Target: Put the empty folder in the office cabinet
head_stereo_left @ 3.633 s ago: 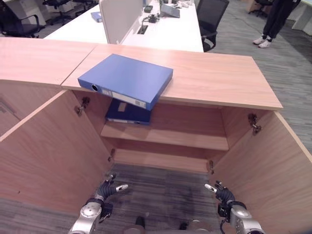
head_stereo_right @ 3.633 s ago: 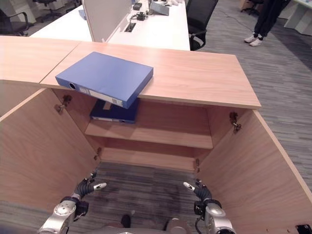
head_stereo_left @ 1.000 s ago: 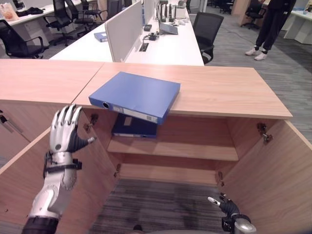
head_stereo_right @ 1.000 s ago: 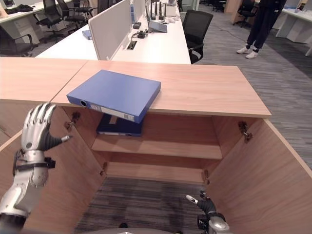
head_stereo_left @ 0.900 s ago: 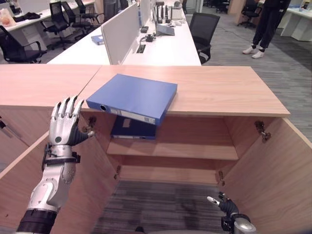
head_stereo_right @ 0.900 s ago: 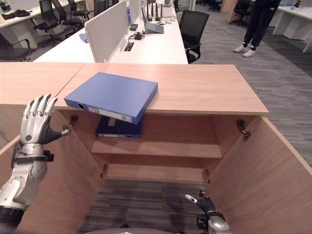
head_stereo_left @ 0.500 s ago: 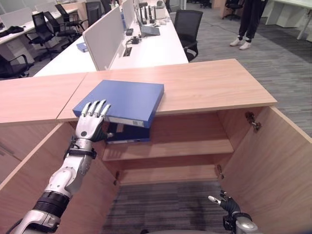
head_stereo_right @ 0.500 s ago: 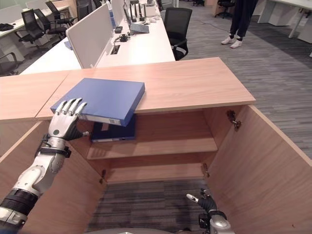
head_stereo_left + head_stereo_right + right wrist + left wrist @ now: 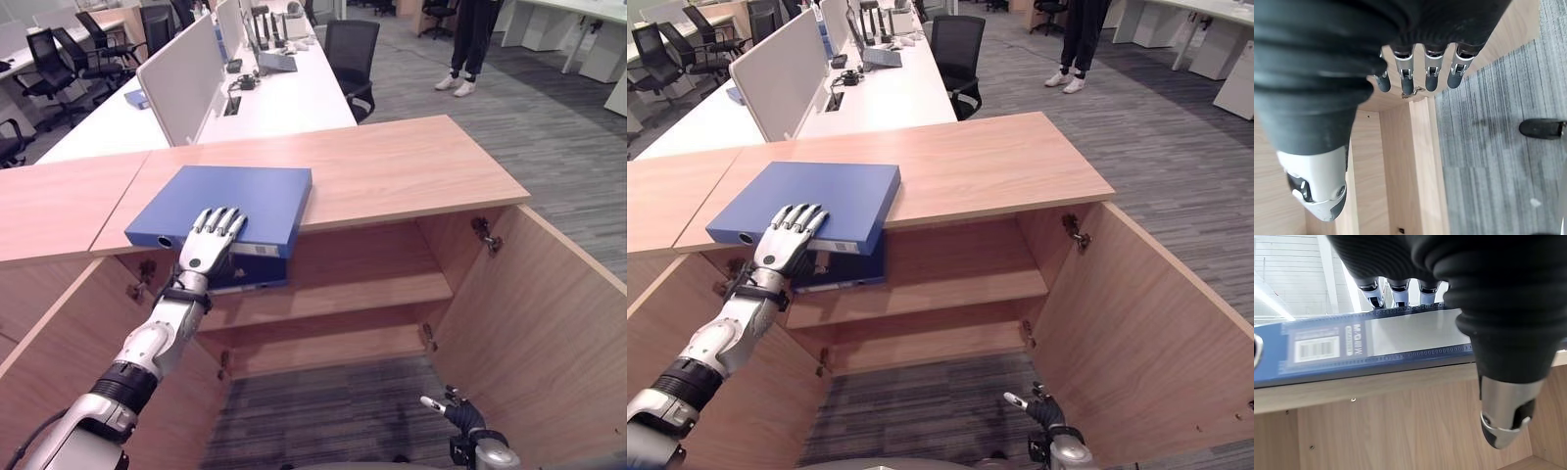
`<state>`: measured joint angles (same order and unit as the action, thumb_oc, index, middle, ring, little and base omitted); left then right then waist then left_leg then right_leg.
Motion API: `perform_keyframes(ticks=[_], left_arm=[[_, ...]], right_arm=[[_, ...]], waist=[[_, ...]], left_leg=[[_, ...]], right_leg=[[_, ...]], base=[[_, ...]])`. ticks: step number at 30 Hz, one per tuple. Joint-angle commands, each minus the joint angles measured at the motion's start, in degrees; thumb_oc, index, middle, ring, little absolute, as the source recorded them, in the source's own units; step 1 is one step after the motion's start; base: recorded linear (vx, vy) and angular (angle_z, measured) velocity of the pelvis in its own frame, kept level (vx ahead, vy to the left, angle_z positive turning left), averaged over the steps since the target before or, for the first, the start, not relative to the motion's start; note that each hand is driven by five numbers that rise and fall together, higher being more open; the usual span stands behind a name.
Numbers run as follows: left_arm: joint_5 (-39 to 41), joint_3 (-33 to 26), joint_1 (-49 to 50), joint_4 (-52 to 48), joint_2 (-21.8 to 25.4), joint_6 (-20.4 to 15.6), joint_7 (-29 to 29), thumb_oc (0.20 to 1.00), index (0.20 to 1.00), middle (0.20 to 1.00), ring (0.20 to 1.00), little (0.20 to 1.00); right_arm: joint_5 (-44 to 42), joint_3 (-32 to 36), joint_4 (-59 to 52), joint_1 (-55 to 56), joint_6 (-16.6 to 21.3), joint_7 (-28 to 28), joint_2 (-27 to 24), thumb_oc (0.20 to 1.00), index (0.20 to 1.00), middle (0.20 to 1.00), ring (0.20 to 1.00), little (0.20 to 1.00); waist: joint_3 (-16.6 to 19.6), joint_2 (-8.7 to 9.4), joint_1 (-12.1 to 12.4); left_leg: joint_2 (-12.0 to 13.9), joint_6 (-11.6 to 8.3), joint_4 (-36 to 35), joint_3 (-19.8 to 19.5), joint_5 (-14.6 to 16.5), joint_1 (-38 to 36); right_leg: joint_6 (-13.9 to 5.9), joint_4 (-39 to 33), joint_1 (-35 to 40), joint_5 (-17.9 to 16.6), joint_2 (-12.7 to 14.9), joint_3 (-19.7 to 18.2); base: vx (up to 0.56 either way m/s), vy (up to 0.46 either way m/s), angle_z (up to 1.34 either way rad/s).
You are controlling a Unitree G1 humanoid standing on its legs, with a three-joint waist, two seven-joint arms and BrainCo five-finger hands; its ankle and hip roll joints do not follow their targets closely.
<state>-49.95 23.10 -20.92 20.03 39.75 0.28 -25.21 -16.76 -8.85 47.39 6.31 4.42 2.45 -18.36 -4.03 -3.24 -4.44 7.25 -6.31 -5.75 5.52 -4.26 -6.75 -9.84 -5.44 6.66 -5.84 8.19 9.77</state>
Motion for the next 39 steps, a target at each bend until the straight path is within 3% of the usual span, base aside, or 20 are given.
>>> perform_keyframes(ticks=[1, 17, 18, 19, 20, 39], left_arm=[[-0.5, 0.6, -10.0, 2.7, 1.8, 1.1, -0.7, 1.0, 1.0, 1.0, 1.0, 1.0], [0.3, 2.6, -12.3, 5.9, -0.1, 1.6, -0.6, 1.0, 1.0, 1.0, 1.0, 1.0], [0.4, 2.6, -12.2, 6.1, -0.1, 1.7, -0.5, 0.849, 0.849, 0.849, 0.849, 0.849], [0.6, 2.6, -12.2, 6.4, -0.2, 1.8, -0.5, 0.344, 0.344, 0.344, 0.344, 0.344], [0.8, 2.5, -12.1, 6.6, -0.4, 1.8, -0.5, 0.2, 0.2, 0.2, 0.2, 0.2], [4.5, -1.7, -8.9, 3.1, -1.6, 1.7, -0.9, 0.2, 0.2, 0.2, 0.2, 0.2]], right_arm=[[-0.1, -0.4, -0.1, -4.4, 2.3, 0.2, -0.7, 1.0, 1.0, 1.0, 1.0, 1.0], [0.1, -0.7, 0.1, -4.6, 2.3, 0.4, -0.8, 1.0, 1.0, 1.0, 1.0, 1.0], [0.0, -0.6, -0.2, -4.5, 2.3, 0.4, -0.8, 1.0, 1.0, 1.0, 1.0, 1.0], [0.0, -0.6, -0.3, -4.5, 2.3, 0.4, -0.8, 1.0, 1.0, 1.0, 1.0, 1.0], [0.0, -0.6, -0.3, -4.5, 2.3, 0.6, -0.9, 1.0, 1.0, 1.0, 1.0, 1.0], [-1.0, 0.2, -0.9, -4.4, 2.1, 1.2, 0.3, 1.0, 1.0, 1.0, 1.0, 1.0]], waist=[[-2.7, 2.0, -0.3], [-2.7, 2.58, -1.0], [-2.7, 2.63, -1.1], [-2.7, 2.69, -1.0], [-2.8, 2.7, -1.1], [-2.6, 3.25, -0.4]], left_leg=[[0.0, -2.02, 0.7, 1.6, 8.9, -5.3], [0.0, -1.81, 0.7, 2.1, 9.2, -6.0], [0.1, -1.8, 0.7, 2.2, 9.2, -6.0], [0.1, -1.8, 0.7, 2.2, 9.2, -6.0], [0.0, -1.79, 0.7, 2.2, 9.2, -6.0], [-0.2, -1.66, 0.7, 2.3, 9.4, -6.5]], right_leg=[[-1.84, 1.1, 2.4, 7.5, 1.0, 1.2], [-2.0, 1.3, 2.5, 7.5, 1.2, 0.6], [-2.0, 1.3, 2.5, 7.5, 1.3, 0.6], [-2.01, 1.3, 2.5, 7.4, 1.3, 0.6], [-2.0, 1.3, 2.4, 7.4, 1.3, 0.5], [-1.93, 1.3, 3.2, 7.6, 1.6, 0.8]], base=[[0.0, 0.019, -0.08], [0.0, 0.004, -0.02], [0.0, 0.0, 0.0], [0.0, 0.0, 0.0], [0.0, 0.014, -0.03], [0.0, 0.001, 0.0]])
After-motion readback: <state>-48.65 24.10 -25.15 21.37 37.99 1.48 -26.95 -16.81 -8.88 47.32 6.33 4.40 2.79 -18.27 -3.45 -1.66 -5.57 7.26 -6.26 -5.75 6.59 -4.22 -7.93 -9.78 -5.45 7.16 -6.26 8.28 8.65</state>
